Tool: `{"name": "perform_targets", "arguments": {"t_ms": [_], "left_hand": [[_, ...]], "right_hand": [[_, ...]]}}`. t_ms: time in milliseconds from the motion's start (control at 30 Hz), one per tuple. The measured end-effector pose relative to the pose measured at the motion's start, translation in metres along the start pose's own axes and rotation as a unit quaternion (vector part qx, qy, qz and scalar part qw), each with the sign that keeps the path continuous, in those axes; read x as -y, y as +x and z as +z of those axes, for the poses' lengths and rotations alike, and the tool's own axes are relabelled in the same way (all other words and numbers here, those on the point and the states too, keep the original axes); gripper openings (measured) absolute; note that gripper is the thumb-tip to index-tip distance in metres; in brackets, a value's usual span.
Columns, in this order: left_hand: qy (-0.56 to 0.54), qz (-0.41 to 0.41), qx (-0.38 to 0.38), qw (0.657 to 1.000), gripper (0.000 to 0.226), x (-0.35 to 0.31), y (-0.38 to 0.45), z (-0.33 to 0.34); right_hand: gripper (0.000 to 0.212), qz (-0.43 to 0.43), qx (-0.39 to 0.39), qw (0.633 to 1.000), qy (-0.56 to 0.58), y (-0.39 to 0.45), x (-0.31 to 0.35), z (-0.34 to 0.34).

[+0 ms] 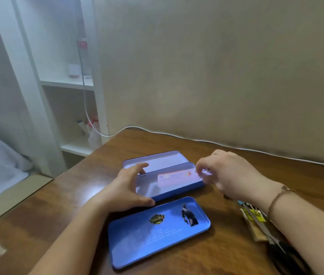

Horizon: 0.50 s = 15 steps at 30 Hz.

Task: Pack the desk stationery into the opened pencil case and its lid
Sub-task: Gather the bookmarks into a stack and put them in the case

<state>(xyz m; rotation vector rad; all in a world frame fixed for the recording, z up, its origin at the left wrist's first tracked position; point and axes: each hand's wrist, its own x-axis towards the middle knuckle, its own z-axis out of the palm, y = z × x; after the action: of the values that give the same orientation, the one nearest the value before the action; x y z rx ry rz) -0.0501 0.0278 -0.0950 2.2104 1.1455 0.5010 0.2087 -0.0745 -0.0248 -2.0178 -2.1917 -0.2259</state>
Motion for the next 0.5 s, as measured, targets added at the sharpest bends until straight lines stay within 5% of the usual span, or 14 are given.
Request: {"name": "perform_targets", "arguments": {"t_ms": [333, 500], "left_hand": [[-0.019, 0.050, 0.035, 0.998, 0.106, 0.006, 0.004, 0.004], [-0.022, 0.058, 0.031, 0.998, 0.106, 0.007, 0.006, 0.007]], "right_hand": [[0.013, -0.082, 0.063, 0.995, -0.006, 0.045, 0.029, 0.045], [0.020, -0.115, 0.073, 0.982, -0.127, 0.048, 0.038, 0.050]]}}
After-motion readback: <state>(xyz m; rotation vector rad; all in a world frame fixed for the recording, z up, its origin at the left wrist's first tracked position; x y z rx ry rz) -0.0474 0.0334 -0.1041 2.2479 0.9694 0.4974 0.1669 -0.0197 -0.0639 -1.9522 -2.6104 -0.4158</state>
